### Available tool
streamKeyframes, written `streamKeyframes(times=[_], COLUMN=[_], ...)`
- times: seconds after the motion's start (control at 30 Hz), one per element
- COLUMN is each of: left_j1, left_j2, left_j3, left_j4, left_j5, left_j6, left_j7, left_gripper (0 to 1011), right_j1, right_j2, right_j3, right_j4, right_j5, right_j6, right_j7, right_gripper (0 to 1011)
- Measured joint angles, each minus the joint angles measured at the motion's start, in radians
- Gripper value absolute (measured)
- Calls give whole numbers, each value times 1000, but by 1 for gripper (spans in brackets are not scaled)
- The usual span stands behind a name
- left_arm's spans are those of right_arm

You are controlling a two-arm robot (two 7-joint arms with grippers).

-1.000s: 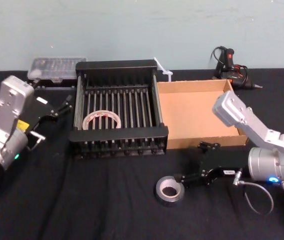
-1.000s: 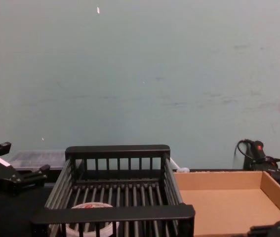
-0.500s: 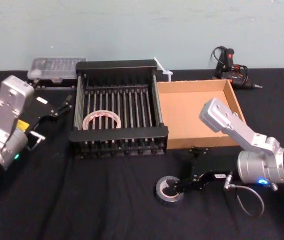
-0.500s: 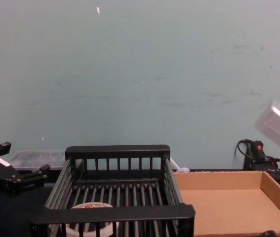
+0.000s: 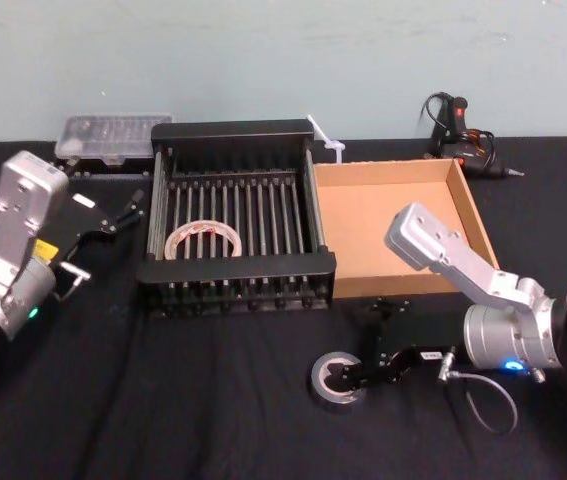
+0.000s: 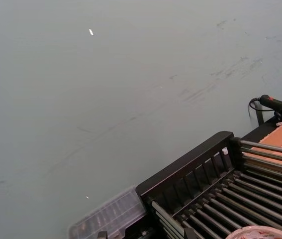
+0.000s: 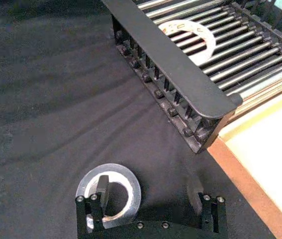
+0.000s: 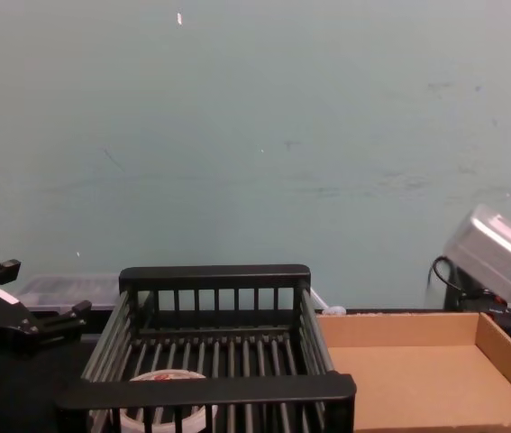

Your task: Pick up the white tape and place it into the black box , Pick up the silver tape and place it into the brown box.

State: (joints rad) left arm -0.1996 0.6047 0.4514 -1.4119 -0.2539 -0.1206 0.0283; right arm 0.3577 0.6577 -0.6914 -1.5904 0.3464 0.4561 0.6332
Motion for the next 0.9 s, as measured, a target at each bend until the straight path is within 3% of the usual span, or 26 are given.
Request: streamKeyframes(times=[0.9], left_j1=[0], left_j2=[0], left_j3=[0], left_j4=[0], left_j5=[0], left_j6=[0], left_j7=[0], left_gripper=[1001], right_j1=[-1], right_j2=[-17], right_j3=[-6], right_j4=[26], right_j5=[-23], right_j6=[6], right_j7=[7], right_gripper=[1002])
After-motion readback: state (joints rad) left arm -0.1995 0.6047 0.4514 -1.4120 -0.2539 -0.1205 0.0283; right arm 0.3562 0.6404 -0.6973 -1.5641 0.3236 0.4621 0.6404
